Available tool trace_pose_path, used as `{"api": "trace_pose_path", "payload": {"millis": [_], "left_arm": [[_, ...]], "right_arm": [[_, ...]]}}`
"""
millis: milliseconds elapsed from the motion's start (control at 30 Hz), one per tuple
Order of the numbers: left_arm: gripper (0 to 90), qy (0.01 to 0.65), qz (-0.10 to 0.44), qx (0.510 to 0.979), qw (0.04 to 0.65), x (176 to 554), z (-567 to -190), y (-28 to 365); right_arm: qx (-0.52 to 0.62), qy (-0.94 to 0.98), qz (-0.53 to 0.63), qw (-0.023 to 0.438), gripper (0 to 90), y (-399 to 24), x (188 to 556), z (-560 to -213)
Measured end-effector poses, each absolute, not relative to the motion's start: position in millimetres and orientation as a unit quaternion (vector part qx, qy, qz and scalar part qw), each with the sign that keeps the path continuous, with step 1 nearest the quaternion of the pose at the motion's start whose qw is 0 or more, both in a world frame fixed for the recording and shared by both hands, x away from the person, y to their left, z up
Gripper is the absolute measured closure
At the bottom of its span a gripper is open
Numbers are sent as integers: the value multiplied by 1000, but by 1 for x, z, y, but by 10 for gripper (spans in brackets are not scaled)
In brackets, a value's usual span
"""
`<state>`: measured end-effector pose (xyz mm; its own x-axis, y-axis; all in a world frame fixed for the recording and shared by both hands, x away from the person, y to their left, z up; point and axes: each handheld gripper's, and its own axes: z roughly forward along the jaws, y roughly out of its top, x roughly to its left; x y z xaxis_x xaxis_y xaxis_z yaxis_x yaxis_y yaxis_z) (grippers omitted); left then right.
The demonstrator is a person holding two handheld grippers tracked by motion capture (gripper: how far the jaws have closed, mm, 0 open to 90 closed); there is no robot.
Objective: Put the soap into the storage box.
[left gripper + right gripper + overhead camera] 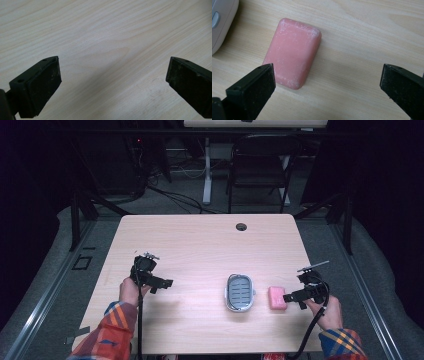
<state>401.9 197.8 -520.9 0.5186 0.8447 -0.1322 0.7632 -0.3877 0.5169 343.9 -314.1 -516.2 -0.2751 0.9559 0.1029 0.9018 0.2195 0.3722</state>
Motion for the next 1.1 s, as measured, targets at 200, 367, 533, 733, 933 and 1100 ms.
{"api": "trace_pose_path", "payload": {"millis": [200, 367, 533, 733, 933, 1100], "left_arm": [[0, 485, 78, 829, 269, 401, -520, 197], [0, 488, 78, 827, 268, 402, -521, 200], [0, 487, 80, 827, 269, 401, -520, 200], [0, 488, 80, 827, 269, 401, -520, 199], [0, 488, 80, 826, 270, 401, -520, 199], [0, 484, 80, 829, 268, 401, -520, 198]], "right_arm": [[596, 779, 182, 75, 0, -311, 343, -514], [594, 778, 190, 71, 0, -300, 343, -511], [595, 777, 195, 70, 0, -293, 342, -508], [603, 769, 204, 58, 0, -287, 344, -508], [605, 769, 198, 52, 0, -284, 346, -508], [613, 764, 196, 58, 0, -280, 347, -509]]}}
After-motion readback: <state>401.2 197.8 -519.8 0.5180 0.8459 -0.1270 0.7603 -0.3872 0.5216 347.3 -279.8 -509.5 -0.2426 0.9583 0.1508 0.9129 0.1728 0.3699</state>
